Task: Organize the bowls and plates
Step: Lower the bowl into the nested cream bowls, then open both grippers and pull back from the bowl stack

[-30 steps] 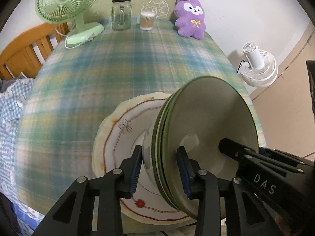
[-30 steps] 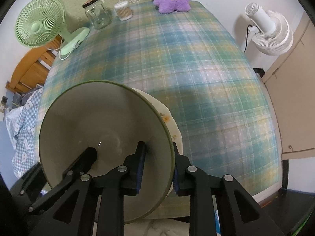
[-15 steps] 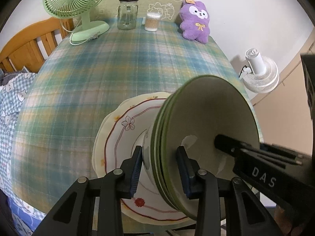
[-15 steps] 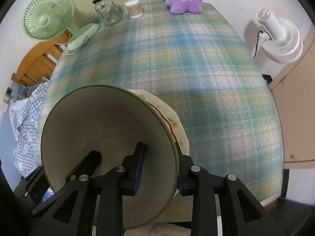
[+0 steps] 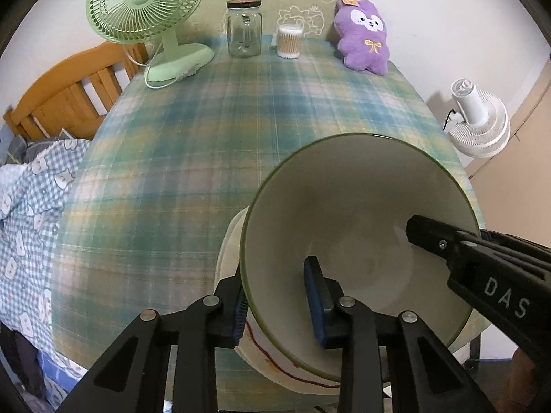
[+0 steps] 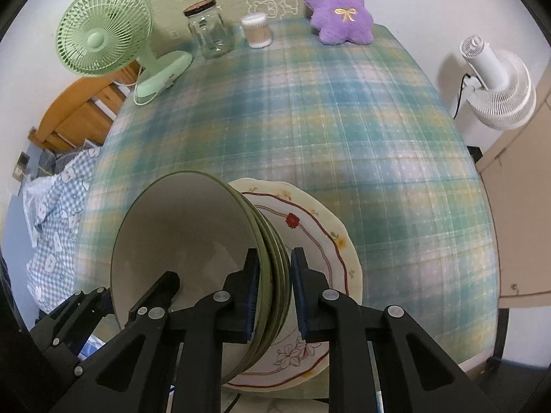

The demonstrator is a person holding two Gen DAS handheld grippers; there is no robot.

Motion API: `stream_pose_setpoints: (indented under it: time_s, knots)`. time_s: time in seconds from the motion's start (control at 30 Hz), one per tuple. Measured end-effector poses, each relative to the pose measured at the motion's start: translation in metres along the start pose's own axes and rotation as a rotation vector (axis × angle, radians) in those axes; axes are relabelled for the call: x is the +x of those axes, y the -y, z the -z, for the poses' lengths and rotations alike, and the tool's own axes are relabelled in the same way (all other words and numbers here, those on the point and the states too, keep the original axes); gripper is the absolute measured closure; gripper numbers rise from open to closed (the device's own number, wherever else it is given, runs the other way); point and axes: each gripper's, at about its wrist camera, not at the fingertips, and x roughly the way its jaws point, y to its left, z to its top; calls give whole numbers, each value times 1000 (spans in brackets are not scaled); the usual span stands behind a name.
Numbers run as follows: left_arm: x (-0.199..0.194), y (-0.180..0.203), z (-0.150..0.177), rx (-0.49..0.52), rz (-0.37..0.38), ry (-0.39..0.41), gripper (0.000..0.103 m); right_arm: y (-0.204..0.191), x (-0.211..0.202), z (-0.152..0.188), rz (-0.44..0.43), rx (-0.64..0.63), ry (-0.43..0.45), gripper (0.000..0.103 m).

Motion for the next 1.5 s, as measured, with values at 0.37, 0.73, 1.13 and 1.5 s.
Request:
stream_pose_setpoints:
  time_s: [0.37, 0.73, 1.13, 1.5]
  knots:
    - [-18, 5, -11, 127, -82, 19, 75, 2, -2, 6, -43, 112, -10, 83]
    - [6, -5, -8, 99, -6, -57, 70, 1, 17, 11, -49, 151, -54, 79]
    - [8, 3, -11, 96, 31, -32, 71, 3, 15, 11, -3, 122, -50, 79]
    - [7, 12, -11, 98, 41, -3, 57, 10, 12, 10, 57, 123, -44, 77]
